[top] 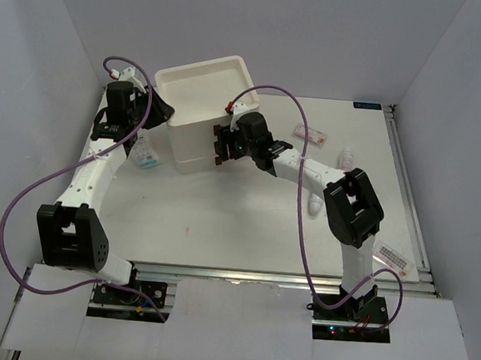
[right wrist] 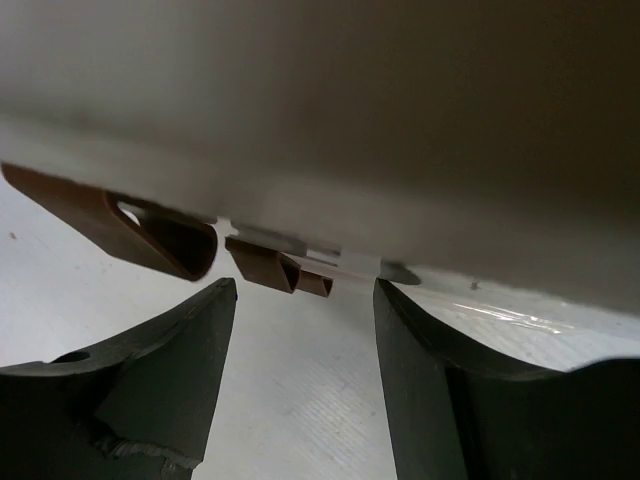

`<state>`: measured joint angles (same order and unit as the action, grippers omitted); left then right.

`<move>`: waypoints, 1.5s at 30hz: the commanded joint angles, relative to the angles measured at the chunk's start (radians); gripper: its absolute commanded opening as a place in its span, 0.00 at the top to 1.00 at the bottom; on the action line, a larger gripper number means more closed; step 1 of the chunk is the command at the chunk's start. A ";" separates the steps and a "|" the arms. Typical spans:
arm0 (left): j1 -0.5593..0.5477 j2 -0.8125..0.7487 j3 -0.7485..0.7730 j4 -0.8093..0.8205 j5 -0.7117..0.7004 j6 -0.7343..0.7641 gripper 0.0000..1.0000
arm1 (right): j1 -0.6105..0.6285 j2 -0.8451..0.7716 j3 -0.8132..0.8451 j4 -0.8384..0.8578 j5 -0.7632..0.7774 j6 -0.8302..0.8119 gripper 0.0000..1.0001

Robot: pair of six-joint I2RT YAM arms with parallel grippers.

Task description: Organize the makeup

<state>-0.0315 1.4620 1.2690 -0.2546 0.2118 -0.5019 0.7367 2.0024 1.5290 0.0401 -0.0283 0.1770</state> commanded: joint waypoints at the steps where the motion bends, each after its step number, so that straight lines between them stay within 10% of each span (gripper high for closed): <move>1: -0.033 0.007 -0.051 -0.105 0.184 -0.016 0.73 | 0.016 0.025 0.102 0.062 0.109 0.107 0.38; 11: -0.033 -0.006 -0.064 -0.096 0.195 -0.028 0.73 | 0.055 0.067 0.139 0.038 0.182 0.158 0.45; 26: -0.033 -0.012 -0.083 -0.081 0.208 -0.046 0.73 | 0.073 0.044 0.137 0.020 0.174 0.174 0.88; 45: -0.031 -0.017 -0.083 -0.081 0.190 -0.050 0.73 | 0.073 -0.263 -0.270 0.182 0.062 0.097 0.92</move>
<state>-0.0300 1.4494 1.2289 -0.2004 0.2606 -0.5392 0.8033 1.8346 1.3160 0.1177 0.0499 0.3026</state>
